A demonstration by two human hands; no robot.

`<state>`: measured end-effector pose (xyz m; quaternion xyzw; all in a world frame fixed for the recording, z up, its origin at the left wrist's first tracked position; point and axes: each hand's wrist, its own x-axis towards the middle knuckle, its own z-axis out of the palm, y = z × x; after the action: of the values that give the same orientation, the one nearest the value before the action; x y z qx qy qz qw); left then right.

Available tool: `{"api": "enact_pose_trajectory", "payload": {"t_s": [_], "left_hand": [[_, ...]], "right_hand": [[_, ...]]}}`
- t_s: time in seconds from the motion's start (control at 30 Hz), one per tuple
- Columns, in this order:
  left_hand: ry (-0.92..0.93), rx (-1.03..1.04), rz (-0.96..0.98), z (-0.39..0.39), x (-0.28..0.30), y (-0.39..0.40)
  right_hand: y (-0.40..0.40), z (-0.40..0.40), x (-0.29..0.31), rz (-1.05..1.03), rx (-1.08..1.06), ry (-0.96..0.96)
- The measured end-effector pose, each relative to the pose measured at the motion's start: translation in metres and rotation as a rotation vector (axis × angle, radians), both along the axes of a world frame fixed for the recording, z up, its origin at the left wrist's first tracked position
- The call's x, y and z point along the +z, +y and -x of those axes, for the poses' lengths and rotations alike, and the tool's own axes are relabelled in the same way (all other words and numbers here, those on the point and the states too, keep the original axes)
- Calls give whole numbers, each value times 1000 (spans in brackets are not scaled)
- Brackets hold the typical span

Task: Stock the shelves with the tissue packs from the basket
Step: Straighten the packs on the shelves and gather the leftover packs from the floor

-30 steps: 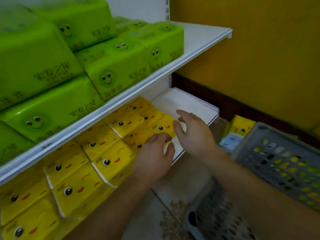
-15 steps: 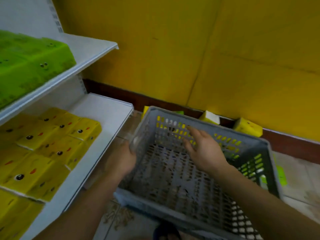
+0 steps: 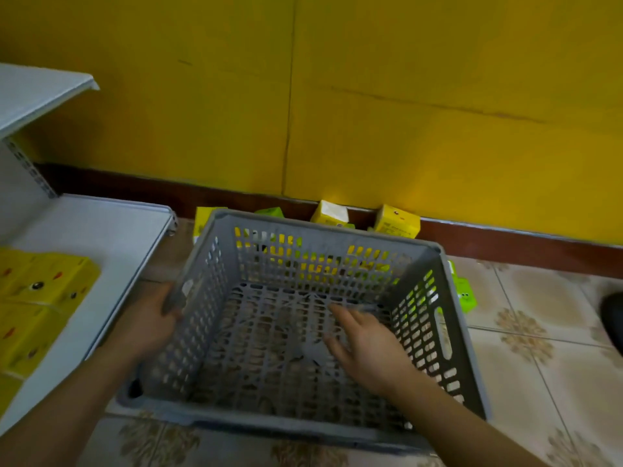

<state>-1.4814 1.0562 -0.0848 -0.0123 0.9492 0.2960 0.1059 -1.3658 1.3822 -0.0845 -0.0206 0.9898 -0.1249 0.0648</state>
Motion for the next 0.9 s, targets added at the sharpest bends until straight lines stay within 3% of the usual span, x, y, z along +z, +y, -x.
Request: {"api": "enact_pose_trajectory", "payload": {"t_s": [0.07,0.17,0.27,0.4,0.57,0.7,0.83,0.9], "left_hand": [[3,-10,0,-4,1,-1],[6,-7,13,-10,2,-3],[17,17,53,-11,-3,-2],[45,81,151,-15,-8,4],[143,170,284,-29,-10,21],[63,198,405,-46,-7,30],[32,394,586,-78,-9,49],[45,554,538,-101,-11,67]], "right_hand": [[0,-4,2,-28,5,105],[30,-6,4,-183,-205,340],[73,-6,7,-347,-365,208],[96,14,7,-417,-109,22],[89,61,8,-365,-7,74],[93,96,-2,-375,66,122],[102,135,-6,-351,166,83],[103,149,-6,-359,214,66]]}}
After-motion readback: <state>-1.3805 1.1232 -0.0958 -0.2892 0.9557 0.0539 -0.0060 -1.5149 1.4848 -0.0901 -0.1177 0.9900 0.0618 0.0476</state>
